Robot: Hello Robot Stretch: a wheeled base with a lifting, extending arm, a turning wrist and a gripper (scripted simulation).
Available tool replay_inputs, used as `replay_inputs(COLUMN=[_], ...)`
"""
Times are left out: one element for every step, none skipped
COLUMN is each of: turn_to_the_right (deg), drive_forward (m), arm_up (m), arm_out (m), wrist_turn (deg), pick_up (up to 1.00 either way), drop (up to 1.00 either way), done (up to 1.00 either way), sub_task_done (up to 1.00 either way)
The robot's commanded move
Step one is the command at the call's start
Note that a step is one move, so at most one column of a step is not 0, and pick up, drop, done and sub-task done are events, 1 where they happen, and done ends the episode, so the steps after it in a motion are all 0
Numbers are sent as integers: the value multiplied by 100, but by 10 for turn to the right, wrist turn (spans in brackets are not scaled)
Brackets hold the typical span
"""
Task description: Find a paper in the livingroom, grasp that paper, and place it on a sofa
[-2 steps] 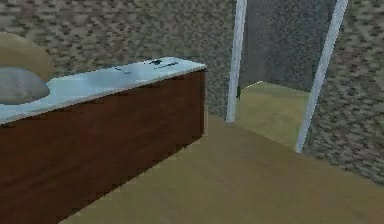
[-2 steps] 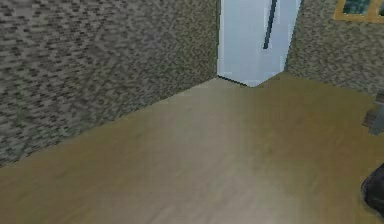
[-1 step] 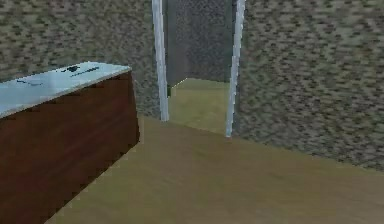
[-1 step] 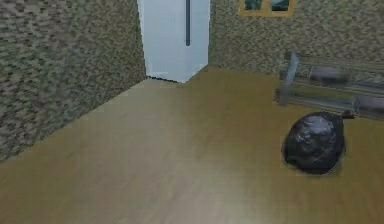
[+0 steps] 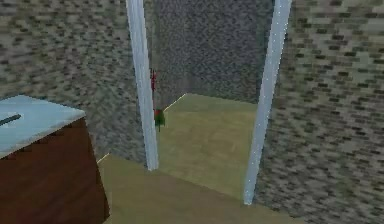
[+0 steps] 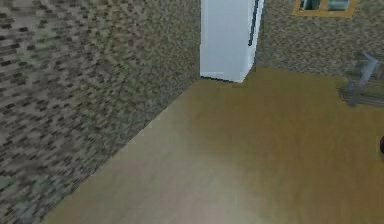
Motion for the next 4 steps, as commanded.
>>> replay_inputs(turn_to_the_right=[0, 150, 0, 60], drive_forward=[100, 0, 15, 0], arm_up=[0, 0, 0, 0], arm_out=[0, 0, 0, 0], wrist_turn=[0, 0, 0, 0], pick_up=[0, 0, 0, 0], drop=[0, 0, 0, 0], done=[0, 0, 0, 0], sub_task_done=[0, 0, 0, 0])
